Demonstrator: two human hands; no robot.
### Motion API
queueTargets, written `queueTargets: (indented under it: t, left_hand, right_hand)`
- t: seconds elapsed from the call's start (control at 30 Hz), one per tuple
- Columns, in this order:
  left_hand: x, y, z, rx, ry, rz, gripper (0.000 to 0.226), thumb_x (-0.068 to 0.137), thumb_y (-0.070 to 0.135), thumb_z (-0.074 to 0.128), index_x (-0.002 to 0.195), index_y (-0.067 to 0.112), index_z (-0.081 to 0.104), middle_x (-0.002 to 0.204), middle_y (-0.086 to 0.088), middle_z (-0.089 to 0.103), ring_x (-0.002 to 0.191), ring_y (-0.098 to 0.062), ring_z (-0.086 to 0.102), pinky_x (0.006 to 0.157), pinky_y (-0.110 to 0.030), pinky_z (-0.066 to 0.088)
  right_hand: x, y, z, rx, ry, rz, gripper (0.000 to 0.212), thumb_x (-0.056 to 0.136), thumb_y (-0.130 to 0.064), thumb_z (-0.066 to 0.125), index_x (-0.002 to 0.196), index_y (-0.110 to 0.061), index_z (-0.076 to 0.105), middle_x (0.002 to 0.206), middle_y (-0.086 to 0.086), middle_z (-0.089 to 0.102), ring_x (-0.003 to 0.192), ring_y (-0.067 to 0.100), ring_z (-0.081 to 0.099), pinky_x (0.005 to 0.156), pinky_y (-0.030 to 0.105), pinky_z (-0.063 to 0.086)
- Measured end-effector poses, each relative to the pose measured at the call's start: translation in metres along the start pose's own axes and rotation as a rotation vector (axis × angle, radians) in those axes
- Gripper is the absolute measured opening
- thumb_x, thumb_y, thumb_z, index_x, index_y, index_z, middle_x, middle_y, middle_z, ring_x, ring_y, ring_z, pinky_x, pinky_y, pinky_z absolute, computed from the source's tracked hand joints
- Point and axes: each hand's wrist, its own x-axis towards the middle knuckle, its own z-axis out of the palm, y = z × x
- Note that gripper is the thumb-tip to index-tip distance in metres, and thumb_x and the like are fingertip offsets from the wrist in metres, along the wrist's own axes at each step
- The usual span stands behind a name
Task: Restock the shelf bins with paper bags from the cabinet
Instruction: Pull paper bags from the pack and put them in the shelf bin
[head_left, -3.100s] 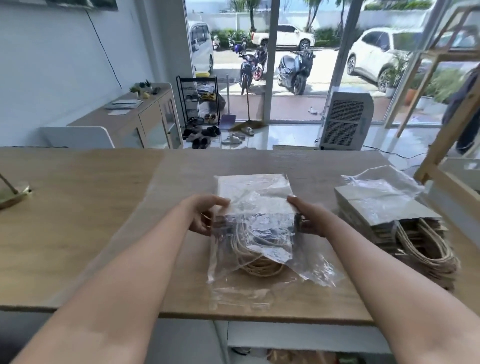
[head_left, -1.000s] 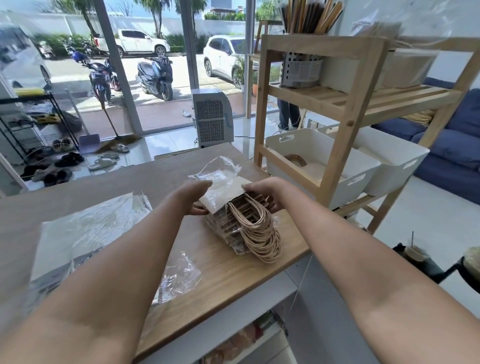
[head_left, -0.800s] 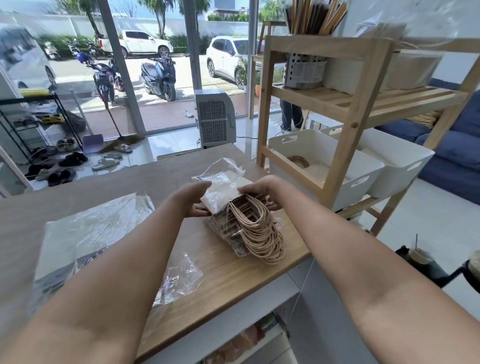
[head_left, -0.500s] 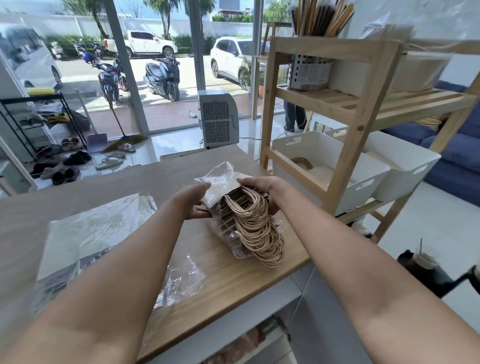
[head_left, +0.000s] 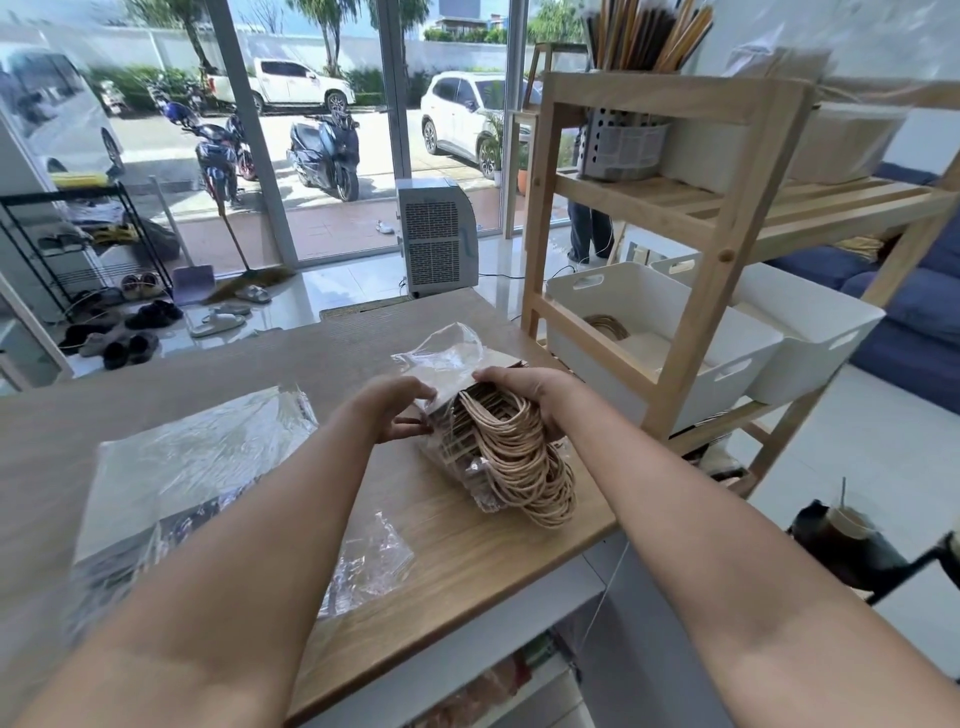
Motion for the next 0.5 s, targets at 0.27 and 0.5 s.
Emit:
queueTargets:
  t: [0.27, 0.5]
  left_hand:
    - [-0.003, 0.002, 0.003, -0.013, 0.097, 0.018, 0.022, 0.090, 0.005, 0.061, 0.109, 0.009, 0.049, 0.112, -0.009, 0.045, 0.077, -0.025, 0.058, 0.069, -0.035, 0.056]
    - [-0.013, 0.007, 0.009, 0.016, 0.132, 0.025, 0.010, 0.090, 0.004, 0.060, 0.086, 0.008, 0.052, 0.083, -0.005, 0.044, 0.065, -0.023, 0.054, 0.069, -0.036, 0.056]
  right_hand:
    - [0.001, 0.011, 0.000, 0.150, 0.054, -0.158, 0.024, 0.087, -0.022, 0.068, 0.075, -0.006, 0.055, 0.035, 0.004, 0.058, 0.024, 0.014, 0.054, 0.028, 0.016, 0.042]
    - [-0.034, 0.025, -0.034, 0.067, 0.067, -0.229, 0.018, 0.085, -0.024, 0.070, 0.078, -0.010, 0.060, 0.040, 0.001, 0.062, 0.026, 0.010, 0.053, 0.030, 0.013, 0.039]
